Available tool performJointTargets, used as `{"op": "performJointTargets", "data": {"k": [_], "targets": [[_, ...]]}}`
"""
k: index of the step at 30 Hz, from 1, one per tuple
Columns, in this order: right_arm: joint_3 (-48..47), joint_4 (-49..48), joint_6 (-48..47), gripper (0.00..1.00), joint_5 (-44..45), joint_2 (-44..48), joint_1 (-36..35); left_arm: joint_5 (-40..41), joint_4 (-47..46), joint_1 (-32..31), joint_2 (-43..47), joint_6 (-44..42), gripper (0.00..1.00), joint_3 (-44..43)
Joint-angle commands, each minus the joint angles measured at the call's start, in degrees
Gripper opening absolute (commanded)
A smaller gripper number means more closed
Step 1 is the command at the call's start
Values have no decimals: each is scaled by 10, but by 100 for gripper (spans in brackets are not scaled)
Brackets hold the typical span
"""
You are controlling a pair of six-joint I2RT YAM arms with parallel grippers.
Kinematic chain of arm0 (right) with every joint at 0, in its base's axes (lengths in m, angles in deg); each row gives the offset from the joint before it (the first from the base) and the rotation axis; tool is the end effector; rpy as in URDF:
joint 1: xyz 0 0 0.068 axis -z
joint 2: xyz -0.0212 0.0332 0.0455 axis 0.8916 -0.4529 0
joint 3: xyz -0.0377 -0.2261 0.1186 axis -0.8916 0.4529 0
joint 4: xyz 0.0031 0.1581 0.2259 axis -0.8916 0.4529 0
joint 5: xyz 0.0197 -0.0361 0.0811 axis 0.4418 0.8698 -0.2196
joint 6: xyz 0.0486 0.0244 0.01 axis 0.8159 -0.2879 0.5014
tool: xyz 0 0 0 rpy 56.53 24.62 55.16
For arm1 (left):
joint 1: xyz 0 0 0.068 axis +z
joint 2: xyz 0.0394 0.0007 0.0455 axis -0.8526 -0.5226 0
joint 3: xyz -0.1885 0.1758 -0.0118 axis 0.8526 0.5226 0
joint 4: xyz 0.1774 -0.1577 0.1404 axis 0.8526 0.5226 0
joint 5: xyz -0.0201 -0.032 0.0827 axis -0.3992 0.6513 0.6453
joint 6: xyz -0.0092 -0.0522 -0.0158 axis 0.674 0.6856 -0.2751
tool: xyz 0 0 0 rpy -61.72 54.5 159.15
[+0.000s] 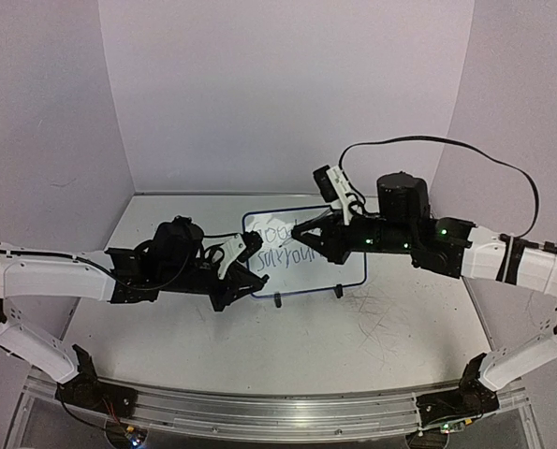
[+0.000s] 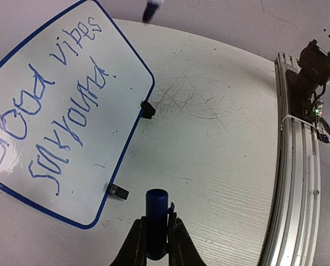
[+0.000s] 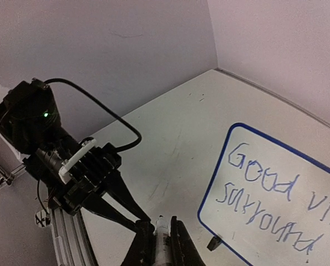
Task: Write a sentence on the whiteboard
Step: Insert the whiteboard marker without the cap into the pen cap.
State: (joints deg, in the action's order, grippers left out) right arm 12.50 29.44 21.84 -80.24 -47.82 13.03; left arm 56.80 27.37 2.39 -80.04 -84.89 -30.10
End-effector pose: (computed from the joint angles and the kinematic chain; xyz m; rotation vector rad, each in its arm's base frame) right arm 0.2042 0.2651 0.3198 -0.9402 1.6499 1.0363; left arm 0.1705 -0.2678 0.2215 1.1962 1.7611 -0.7600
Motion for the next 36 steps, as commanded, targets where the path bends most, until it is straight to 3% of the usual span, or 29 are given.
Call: {"op": "performJointTargets", "data": {"k": [1,13,36], "targets": [[-35,22,-4,0,-40,-31,-24,-42,-48,3,-4,-83,0,-23],[-34,26,1,0,-42,-69,-32,-43,-49,3,-5,-94,0,-21],[5,6,15,0,-29,-48,-32,-37,-49,3,7,-91,0,-15]]}}
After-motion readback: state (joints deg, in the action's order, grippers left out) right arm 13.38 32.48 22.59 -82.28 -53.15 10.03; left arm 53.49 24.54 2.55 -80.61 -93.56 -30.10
